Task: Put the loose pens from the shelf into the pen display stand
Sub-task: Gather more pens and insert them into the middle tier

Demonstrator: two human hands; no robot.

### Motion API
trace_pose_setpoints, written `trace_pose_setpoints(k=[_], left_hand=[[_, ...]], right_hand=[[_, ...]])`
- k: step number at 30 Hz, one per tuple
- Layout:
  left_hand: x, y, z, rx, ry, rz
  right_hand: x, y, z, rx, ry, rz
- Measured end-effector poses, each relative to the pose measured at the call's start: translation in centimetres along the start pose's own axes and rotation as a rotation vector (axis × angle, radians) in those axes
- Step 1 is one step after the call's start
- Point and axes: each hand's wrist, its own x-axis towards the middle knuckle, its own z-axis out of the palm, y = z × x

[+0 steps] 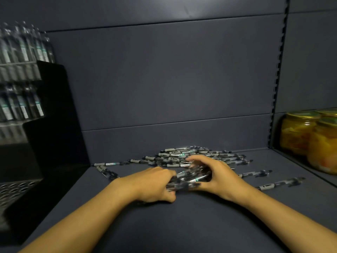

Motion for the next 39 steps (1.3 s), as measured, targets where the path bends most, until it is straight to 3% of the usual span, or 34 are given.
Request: trace_pose_setpoints(k=[5,9,12,14,16,19,22,25,33,39], left_hand=[[-0.6,-1.1,-0.7,-0.406,0.173,0.038],[0.3,-0.2,-0.1,-0.848,0.414,0.082],[2.6,1.6,0.8,-0.954,0.62,0.135],[3.9,2.6,1.2,-0.971,0.761,0.134],[5.0,3.2,1.5,-1.164,0.841,0.126],[5.9,3.5,2.3,-1.656,0.873,0.097],[6.6,3.8,2.7,-1.99,0.781,0.13],[7.0,3.9,3.0,-2.012,0.771,0.122],[6.8,3.5,4.3,-1.654,0.736,0.083],[6.8,3.6,4.7,-1.549,0.791,0.02]], right_hand=[[-0.1,-1.1,-2.0,0.356,0.132,-0.023],[1.1,-3.0,-1.8,0.496,0.083,-0.005],[3.3,-5.0,-0.3,0.431,0.056,-0.001],[4.7,-6.0,0.6,0.294,0.178,0.002],[5.3,-6.8,1.6,0.209,0.288,0.001],[5.5,-6.7,3.3,0.177,0.339,-0.035],[5.5,-6.1,4.2,0.228,0.389,-0.036],[5.6,-5.5,4.5,0.234,0.369,-0.006],[5.6,-3.9,5.0,0.229,0.373,0.055],[5.5,-3.5,5.3,0.247,0.392,0.079]])
